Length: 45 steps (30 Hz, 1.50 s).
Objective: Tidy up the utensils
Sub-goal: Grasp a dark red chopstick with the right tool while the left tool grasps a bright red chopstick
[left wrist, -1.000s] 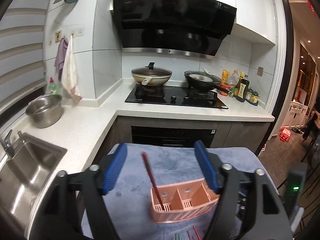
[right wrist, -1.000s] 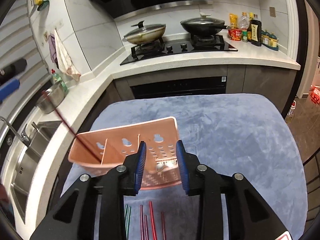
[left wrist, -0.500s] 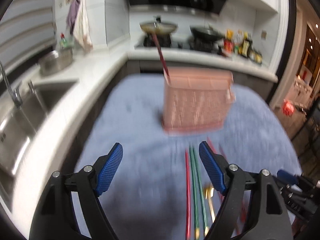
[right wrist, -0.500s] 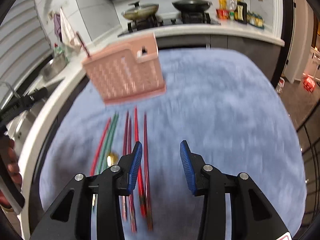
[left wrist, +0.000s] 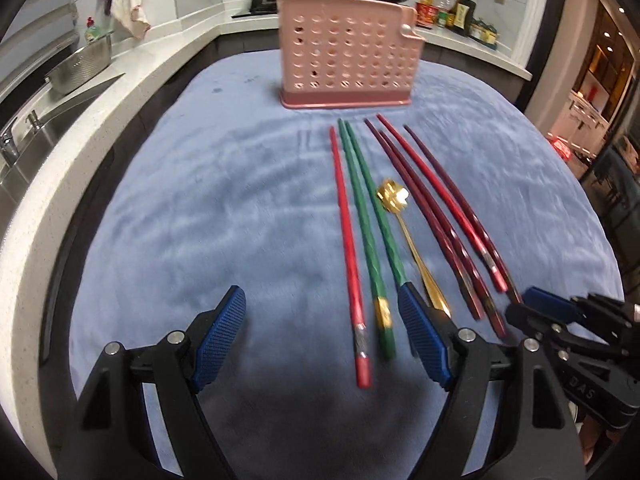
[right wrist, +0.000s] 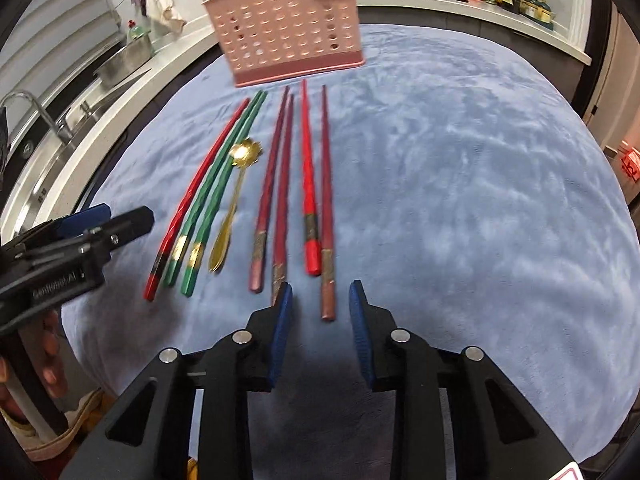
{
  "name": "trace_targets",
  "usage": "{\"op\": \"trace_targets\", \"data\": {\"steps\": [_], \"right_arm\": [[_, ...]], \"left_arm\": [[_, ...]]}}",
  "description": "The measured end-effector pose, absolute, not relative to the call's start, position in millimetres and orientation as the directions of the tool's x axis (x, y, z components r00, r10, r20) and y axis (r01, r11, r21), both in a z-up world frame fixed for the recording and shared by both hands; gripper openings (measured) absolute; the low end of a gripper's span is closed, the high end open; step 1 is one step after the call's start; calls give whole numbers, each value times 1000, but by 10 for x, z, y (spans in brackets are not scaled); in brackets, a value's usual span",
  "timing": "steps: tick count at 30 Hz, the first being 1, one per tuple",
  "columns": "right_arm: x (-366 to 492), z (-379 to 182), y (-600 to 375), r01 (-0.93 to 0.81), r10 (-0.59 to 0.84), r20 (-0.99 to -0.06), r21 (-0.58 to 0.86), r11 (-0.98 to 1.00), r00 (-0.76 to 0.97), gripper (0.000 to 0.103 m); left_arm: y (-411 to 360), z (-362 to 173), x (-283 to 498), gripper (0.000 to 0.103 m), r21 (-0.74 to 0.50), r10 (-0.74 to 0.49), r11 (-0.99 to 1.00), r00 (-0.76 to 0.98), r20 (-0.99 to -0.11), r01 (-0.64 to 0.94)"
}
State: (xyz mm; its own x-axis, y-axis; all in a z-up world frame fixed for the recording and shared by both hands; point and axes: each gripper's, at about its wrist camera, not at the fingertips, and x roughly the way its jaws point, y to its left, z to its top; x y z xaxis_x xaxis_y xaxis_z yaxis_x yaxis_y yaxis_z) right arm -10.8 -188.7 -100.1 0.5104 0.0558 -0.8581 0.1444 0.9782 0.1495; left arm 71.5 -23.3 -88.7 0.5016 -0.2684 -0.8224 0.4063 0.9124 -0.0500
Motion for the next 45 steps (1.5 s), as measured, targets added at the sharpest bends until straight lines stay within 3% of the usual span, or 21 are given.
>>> {"op": "trace_targets", "data": {"steps": [9,15,19,28,35,45], "right_arm": [[-100,-1050,-1948,164,48,-860,152,975,509,14],[-123,-1068,-1957,158,48,-855,150,976,516,11],[-128,-1069,-1962,156,50,-853,152,976,519,7],[-159,-1057,-1955,155,52,-851,155,976,523,7],[-180,-1015,-1959,155,48,-846,153,976,532,7],[-244,-719,-1982,165,41,-806,170,971,590,7]], "left_arm": [[-238,-1043,673,74,-40,-250,904,449,-858,426],[-208,-1126,677,65,-73,-268,901,415,-869,428],[-193,-1129,685,50,-91,-285,898,410,-867,431],[-150,-1131,687,30,-147,-334,887,389,-859,438],[-187,-1120,659,7,-165,-362,870,374,-854,465],[-119,-916,635,7,-171,-374,877,415,-829,449]]}}
